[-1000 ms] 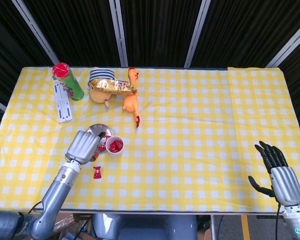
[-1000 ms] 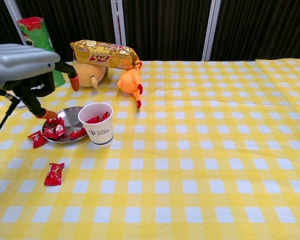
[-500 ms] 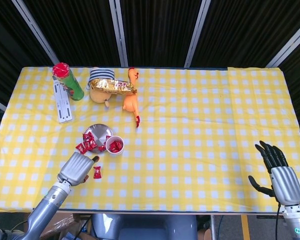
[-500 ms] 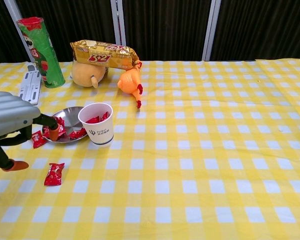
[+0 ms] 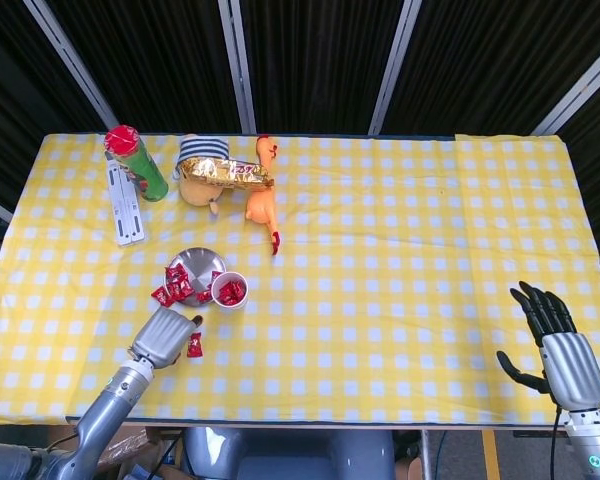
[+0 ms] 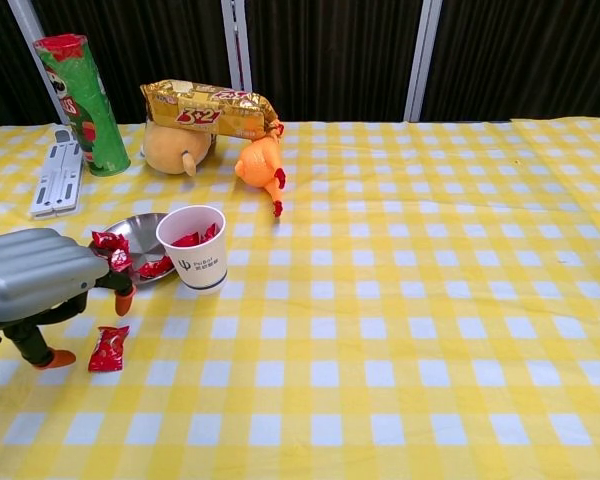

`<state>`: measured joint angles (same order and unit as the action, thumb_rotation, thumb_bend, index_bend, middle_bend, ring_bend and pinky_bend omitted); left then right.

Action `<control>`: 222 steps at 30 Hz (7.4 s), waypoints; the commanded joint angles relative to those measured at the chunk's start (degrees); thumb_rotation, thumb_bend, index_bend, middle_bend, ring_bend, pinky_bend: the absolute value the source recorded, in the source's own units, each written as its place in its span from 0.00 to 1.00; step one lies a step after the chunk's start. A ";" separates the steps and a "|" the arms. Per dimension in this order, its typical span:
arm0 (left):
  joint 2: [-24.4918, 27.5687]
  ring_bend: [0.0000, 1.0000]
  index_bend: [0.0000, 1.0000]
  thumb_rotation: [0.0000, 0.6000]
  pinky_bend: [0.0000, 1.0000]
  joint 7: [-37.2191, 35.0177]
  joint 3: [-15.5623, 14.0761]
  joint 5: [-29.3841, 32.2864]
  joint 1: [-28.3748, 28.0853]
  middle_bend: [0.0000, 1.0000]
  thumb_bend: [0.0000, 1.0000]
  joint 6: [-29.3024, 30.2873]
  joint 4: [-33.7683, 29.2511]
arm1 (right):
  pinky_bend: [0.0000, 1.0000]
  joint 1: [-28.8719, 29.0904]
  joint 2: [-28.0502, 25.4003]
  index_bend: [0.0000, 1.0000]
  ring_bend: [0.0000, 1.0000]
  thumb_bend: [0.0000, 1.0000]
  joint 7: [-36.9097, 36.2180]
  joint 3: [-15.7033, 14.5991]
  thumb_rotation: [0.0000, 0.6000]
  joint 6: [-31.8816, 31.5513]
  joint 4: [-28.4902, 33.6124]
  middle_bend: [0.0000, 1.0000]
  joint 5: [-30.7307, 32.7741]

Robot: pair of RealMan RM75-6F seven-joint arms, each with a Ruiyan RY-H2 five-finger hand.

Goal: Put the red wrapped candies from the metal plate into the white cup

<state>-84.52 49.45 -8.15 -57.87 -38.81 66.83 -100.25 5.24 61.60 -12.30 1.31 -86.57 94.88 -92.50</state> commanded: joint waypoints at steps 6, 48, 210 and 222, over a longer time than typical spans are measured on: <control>-2.60 1.00 0.35 1.00 0.96 0.04 1.64 1.08 0.22 0.91 0.32 -1.26 2.30 | 0.00 -0.01 -0.03 0.00 0.00 0.39 -0.03 -0.01 1.00 -0.08 -0.05 0.00 -0.12; -0.41 1.00 0.56 1.00 0.96 -3.53 3.79 -3.14 2.77 0.91 0.40 -1.14 -1.34 | 0.00 -0.09 0.05 0.00 0.00 0.39 0.25 -0.09 1.00 -0.16 0.03 0.00 -0.23; 1.10 0.99 0.26 1.00 0.96 -2.46 7.46 18.92 0.83 0.91 0.59 -0.13 2.66 | 0.00 -0.25 0.01 0.00 0.00 0.39 0.14 -0.38 1.00 -0.15 0.28 0.00 -0.53; 2.94 0.99 0.31 1.00 0.96 -2.64 5.40 15.54 1.99 0.91 0.59 0.80 -1.74 | 0.00 -0.28 0.03 0.00 0.00 0.39 0.12 -0.46 1.00 -0.29 0.28 0.00 -0.78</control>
<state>-81.72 46.81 -2.61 -42.18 -36.93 67.55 -101.86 4.96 61.63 -12.18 0.86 -86.86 95.15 -93.28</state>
